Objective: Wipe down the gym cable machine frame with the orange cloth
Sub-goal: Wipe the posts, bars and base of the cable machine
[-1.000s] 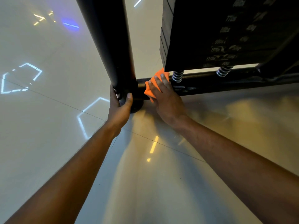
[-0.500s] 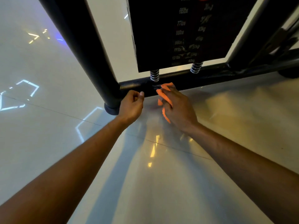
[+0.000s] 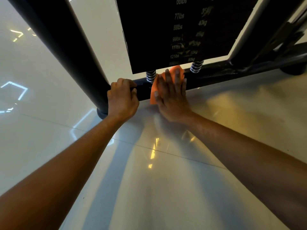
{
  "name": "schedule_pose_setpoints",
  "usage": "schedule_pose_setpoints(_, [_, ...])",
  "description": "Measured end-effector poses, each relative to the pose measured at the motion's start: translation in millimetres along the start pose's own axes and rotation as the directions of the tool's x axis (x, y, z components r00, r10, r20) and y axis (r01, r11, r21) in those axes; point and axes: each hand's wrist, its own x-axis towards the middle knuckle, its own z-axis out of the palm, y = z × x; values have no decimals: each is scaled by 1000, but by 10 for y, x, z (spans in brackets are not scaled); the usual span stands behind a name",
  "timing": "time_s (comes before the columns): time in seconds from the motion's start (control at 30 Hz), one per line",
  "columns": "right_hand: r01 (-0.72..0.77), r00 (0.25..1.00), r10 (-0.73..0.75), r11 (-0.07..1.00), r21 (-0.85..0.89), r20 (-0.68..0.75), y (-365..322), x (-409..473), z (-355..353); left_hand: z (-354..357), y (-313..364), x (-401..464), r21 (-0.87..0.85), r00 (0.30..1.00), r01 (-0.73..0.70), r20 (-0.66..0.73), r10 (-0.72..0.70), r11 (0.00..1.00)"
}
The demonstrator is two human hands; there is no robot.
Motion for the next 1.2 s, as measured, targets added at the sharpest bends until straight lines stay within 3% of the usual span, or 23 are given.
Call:
schedule_pose_setpoints(0.1, [68, 991, -74, 996, -55, -108, 202, -19, 101, 33, -80, 34, 11, 999, -39, -27, 39, 999])
schedule_pose_setpoints(0.23, [95, 973, -125, 984, -154, -196, 239, 4, 229, 105, -153, 122, -95, 998, -68, 4, 69, 993])
schedule_pose_setpoints(0.33, [-63, 955, 44, 996, -56, -292, -39, 140, 315, 152, -195, 252, -63, 997, -72, 22, 73, 995])
schedule_pose_setpoints(0.47, [-279, 874, 311, 950, 138, -374, -443, 382, 397, 181, -218, 389, -62, 993, -95, 59, 98, 994])
schedule_pose_setpoints(0.7, [-38, 961, -9, 986, -164, -277, 93, 164, 440, 189, -349, 357, -44, 974, -184, 124, 188, 982])
schedule_pose_setpoints(0.87, [-239, 888, 240, 970, 52, -392, -317, 301, 495, 171, -328, 356, -65, 976, -156, 146, 164, 986])
schedule_pose_setpoints(0.97, [-346, 841, 390, 921, 179, -376, -531, 419, 479, 150, -319, 349, -76, 978, -144, 142, 153, 987])
schedule_pose_setpoints(1.13, [-221, 914, 224, 974, 48, -339, -277, 270, 463, 121, -275, 352, -130, 981, -134, 122, 150, 982])
schedule_pose_setpoints(1.2, [-232, 912, 241, 970, 66, -333, -280, 282, 450, 100, -257, 356, -195, 985, -101, 118, 126, 976])
